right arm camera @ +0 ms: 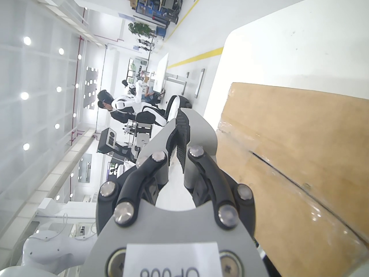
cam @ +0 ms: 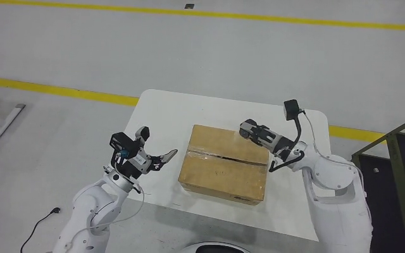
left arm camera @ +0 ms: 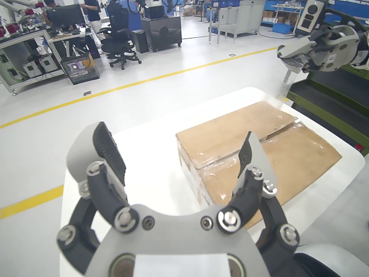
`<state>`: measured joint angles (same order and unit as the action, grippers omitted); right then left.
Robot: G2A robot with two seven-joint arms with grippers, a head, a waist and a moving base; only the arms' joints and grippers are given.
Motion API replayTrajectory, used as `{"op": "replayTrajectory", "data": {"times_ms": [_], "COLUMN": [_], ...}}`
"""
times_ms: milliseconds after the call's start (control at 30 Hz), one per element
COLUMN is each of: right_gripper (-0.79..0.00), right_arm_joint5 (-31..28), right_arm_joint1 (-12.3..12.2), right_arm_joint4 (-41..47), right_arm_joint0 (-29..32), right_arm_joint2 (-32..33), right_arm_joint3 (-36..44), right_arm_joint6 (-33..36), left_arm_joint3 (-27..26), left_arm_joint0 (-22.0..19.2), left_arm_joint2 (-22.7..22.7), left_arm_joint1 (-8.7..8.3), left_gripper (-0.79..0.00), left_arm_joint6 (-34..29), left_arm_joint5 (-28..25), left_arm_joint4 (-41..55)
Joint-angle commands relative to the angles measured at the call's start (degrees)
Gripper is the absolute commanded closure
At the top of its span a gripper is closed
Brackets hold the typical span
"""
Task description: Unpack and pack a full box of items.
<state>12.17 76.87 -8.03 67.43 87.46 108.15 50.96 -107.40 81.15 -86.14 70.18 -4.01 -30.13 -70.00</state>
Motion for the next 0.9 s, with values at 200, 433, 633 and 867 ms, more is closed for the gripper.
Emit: {"op": "replayTrajectory", "data": {"times_ms": [200, 433, 633, 867], "right_gripper": [0.000, 0.000, 0.000, 0.000], "right_arm_joint5": [1.1, 1.6, 1.5, 1.8], "right_arm_joint1": [-0.2, -0.4, -0.4, -0.3], "right_arm_joint4": [-2.2, -2.7, -2.6, -3.8], "right_arm_joint0": [-2.7, -2.4, -2.3, -3.6], "right_arm_joint2": [-4.7, -4.5, -4.5, -8.0], "right_arm_joint3": [-0.5, 0.0, 0.0, -0.8], "right_arm_joint6": [-2.3, -2.2, -2.5, -6.8], "left_arm_joint3": [0.0, 0.0, 0.2, 2.8], "left_arm_joint0": [0.0, 0.0, -0.5, -4.9], "left_arm_joint2": [0.0, 0.0, 2.2, 9.0], "left_arm_joint1": [-0.01, -0.01, 0.23, 0.74], "left_gripper": [-0.785, -0.785, -0.785, -0.785], "left_arm_joint6": [0.0, 0.0, 0.0, -1.2], "left_arm_joint5": [0.0, 0.0, 0.6, -1.8], "left_arm_joint4": [0.0, 0.0, 2.3, 4.2]}}
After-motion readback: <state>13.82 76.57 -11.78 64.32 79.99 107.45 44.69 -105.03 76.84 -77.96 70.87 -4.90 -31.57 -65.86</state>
